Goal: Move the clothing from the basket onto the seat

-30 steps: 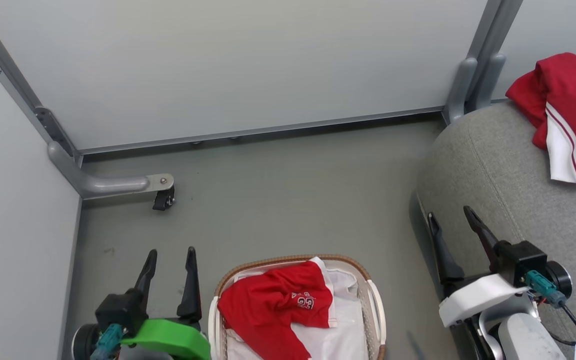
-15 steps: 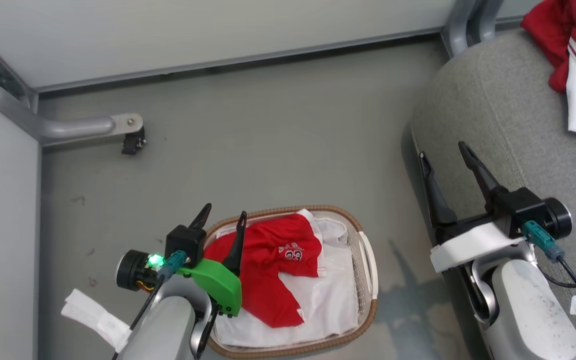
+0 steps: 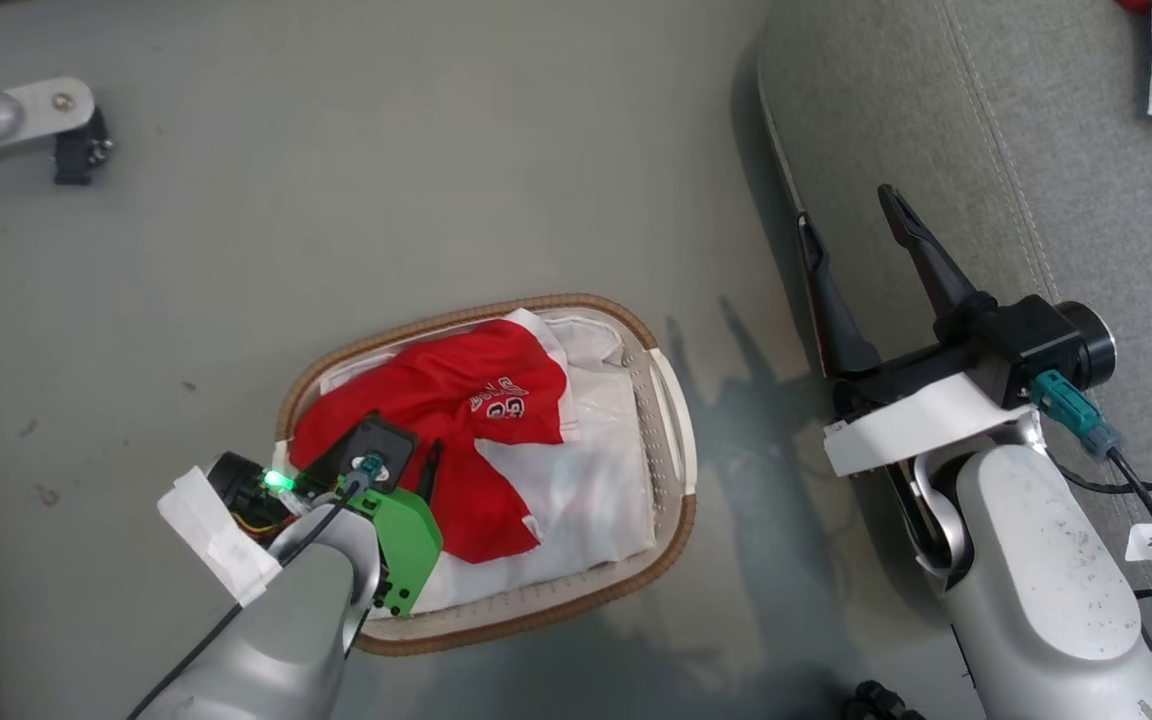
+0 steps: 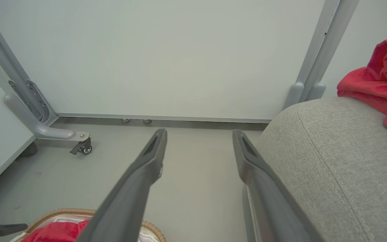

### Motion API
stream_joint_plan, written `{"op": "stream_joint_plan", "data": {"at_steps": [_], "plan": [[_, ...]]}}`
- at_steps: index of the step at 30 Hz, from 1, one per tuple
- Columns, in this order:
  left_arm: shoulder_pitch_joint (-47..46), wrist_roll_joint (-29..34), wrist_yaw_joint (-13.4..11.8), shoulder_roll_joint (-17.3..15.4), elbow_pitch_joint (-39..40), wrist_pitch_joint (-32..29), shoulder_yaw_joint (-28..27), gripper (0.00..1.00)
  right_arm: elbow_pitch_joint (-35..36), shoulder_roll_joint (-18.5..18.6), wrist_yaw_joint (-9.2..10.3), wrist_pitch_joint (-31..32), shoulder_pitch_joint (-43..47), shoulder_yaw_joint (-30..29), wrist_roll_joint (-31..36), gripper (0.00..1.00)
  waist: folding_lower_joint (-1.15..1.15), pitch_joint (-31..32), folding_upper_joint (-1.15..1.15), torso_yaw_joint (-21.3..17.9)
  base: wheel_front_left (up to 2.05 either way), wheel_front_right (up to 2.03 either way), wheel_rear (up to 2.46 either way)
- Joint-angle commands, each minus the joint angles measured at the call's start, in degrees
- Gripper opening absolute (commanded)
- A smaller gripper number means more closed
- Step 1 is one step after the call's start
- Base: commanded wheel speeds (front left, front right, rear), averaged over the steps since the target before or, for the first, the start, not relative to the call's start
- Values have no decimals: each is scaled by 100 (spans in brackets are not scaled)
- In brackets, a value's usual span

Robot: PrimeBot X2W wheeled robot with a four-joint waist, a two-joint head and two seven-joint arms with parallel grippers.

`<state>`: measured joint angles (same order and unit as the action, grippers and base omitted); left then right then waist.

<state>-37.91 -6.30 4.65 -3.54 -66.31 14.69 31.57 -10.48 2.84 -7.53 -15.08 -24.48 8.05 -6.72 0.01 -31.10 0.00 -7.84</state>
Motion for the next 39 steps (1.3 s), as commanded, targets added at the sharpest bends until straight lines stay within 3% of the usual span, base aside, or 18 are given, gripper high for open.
{"op": "stream_joint_plan", "data": {"at_steps": [1,14,20,21,22,24,32,39], "plan": [[-182,50,-59,-94,-103,17,9,100,23,10,8,-14,-92,33,-51,100,-1,-633,0,-601,0,0,0],[-514,196,-302,-406,-634,-94,241,100,62,10,8,-14,-256,402,-406,100,-1,-1057,0,-1007,0,0,0],[-603,273,-580,-570,-719,-452,386,100,50,13,8,-14,-337,662,-576,100,-1,-1206,0,-1160,0,0,0],[-614,237,-602,-577,-724,-497,369,76,43,12,8,-14,-334,682,-589,100,-1,-1210,0,-1168,0,0,0],[-616,214,-621,-575,-727,-517,356,45,40,11,8,-14,-334,696,-605,100,-1,-1212,0,-1176,0,0,0],[-612,165,-630,-566,-731,-557,340,0,39,12,8,-14,-343,723,-625,100,-1,-1207,0,-1191,0,0,0],[-363,75,-533,-414,-742,-440,401,0,-71,12,8,-14,-232,709,-598,100,-1,-966,0,-1131,0,0,0],[-99,-25,-338,-166,-646,-99,483,0,-238,14,8,-14,-13,518,-282,100,-1,-448,0,-834,0,0,0]]}}
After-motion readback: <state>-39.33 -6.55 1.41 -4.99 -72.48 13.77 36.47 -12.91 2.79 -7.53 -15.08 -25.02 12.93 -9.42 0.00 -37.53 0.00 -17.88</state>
